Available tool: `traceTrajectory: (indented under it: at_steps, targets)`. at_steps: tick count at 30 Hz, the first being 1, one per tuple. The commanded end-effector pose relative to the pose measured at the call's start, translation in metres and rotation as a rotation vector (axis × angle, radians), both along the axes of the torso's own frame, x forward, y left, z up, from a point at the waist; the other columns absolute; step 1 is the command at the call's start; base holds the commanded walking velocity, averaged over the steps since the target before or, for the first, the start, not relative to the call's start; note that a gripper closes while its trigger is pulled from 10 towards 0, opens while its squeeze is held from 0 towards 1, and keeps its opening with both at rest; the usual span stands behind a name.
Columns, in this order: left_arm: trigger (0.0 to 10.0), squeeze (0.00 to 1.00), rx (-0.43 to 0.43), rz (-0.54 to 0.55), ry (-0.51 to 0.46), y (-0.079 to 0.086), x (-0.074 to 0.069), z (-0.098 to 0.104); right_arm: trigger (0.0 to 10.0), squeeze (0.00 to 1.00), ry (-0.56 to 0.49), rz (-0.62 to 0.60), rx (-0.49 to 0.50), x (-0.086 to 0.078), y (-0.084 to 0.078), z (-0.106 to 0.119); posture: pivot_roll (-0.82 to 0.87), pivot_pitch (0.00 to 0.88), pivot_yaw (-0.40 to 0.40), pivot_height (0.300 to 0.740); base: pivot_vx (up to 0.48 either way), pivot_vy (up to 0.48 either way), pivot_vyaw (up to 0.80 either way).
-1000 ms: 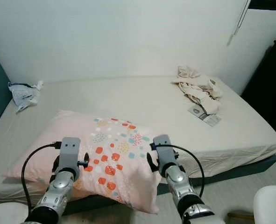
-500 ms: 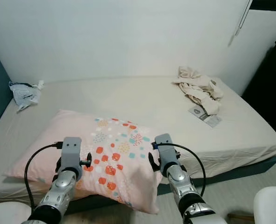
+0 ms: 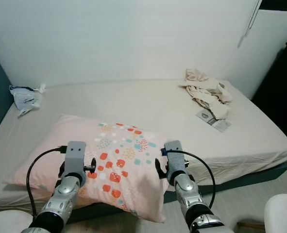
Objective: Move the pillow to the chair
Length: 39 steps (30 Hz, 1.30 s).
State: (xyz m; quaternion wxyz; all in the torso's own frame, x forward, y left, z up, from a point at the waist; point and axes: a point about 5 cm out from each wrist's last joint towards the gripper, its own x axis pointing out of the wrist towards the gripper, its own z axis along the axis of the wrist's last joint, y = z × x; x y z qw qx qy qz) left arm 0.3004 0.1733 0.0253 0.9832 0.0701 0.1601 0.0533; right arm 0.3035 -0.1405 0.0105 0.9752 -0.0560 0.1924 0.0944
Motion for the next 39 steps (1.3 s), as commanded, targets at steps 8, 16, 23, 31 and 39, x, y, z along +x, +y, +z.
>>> traceTrajectory:
  at_steps: [8,16,23,31,39]
  targets:
    - [10.0,0.00,0.012,-0.021,0.028,-0.008,-0.003,-0.007,10.0,0.00,0.018,0.001,0.002,-0.014,0.002,-0.012,-0.01,0.000,-0.059,0.740,0.000,0.000,0.00]
    - [10.0,0.00,0.022,0.018,0.047,0.003,-0.007,-0.009,10.0,0.00,0.000,0.029,-0.022,-0.013,0.009,-0.010,-0.02,0.000,-0.051,0.740,0.000,0.000,0.00]
    - [10.0,0.00,0.014,0.074,0.052,0.011,-0.014,-0.012,10.0,0.00,0.004,0.013,-0.025,-0.014,-0.001,-0.011,-0.01,0.000,-0.067,0.740,0.000,0.000,0.00]
    - [10.0,0.00,0.022,0.080,0.063,0.012,-0.019,-0.014,10.0,0.00,0.012,0.027,-0.038,-0.014,0.000,-0.010,-0.01,0.000,-0.065,0.740,0.000,0.000,0.00]
    - [10.0,0.00,0.028,0.083,0.074,0.015,-0.016,-0.012,10.0,0.00,0.018,0.000,-0.029,-0.015,0.003,-0.013,-0.01,0.006,-0.018,0.740,0.000,0.000,0.00]
